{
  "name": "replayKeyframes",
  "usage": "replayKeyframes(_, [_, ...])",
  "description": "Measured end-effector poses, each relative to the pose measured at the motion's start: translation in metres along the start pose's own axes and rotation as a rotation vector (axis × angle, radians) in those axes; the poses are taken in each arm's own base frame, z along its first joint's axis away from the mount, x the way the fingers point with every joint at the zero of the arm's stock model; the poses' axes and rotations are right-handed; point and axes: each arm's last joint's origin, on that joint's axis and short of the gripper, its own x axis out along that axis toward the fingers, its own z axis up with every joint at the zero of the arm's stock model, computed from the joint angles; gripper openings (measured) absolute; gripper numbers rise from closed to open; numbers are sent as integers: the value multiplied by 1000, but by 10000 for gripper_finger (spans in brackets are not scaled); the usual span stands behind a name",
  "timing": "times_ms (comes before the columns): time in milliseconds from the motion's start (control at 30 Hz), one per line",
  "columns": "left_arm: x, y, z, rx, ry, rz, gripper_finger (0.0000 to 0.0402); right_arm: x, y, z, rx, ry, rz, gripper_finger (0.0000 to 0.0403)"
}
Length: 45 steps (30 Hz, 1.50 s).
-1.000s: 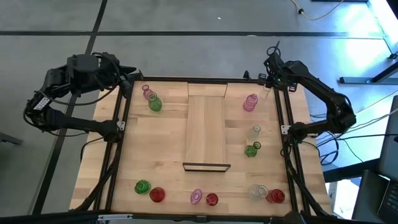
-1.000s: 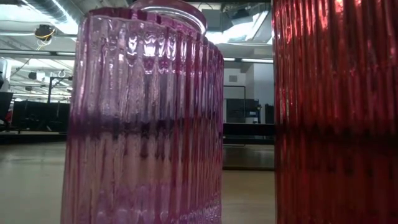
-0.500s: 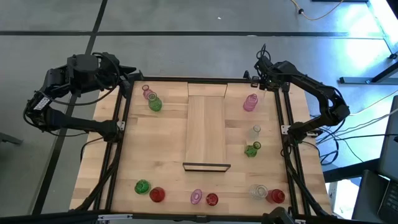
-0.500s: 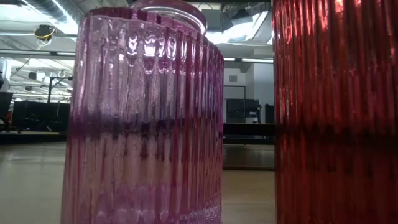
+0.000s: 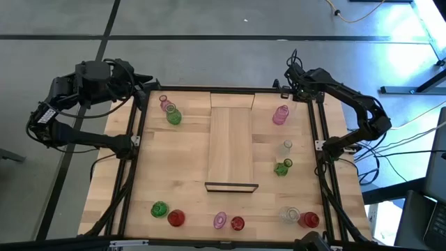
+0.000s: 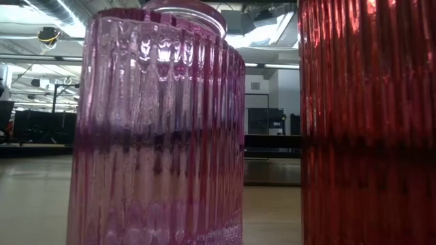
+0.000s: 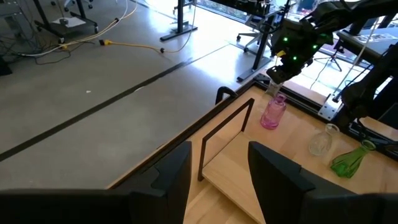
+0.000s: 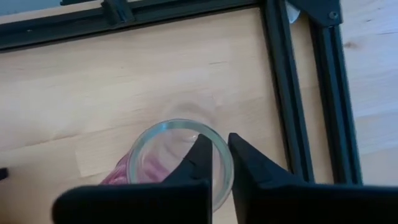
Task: Sort vases onto shelf
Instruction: Put the top transparent vase on the shelf
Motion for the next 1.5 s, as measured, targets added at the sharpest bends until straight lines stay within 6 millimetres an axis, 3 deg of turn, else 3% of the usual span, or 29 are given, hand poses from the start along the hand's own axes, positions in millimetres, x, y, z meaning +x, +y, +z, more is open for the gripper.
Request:
replayKeyframes(500, [0,0,0,7,0,1,151,-19,-12,-5,-1,-30,57,2])
replayKeyframes(833, [0,0,0,8,0,1,151,-46,-32,-13,-10,-81,92,1])
replayKeyframes(1000, [0,0,0,9,0,1,151,-89,-43,-6,-26,-200,129,0])
replayKeyframes(1233, [1,0,0,9,2,2,151,-175,-55,10,-36,-397,335,0])
replayKeyframes(1367, [1,0,0,9,2,4,151,-212,-51,3,-124,-434,497,0])
replayKeyframes(1500, [1,0,0,8,0,8,151,-234,-36,-8,-257,-392,615,0])
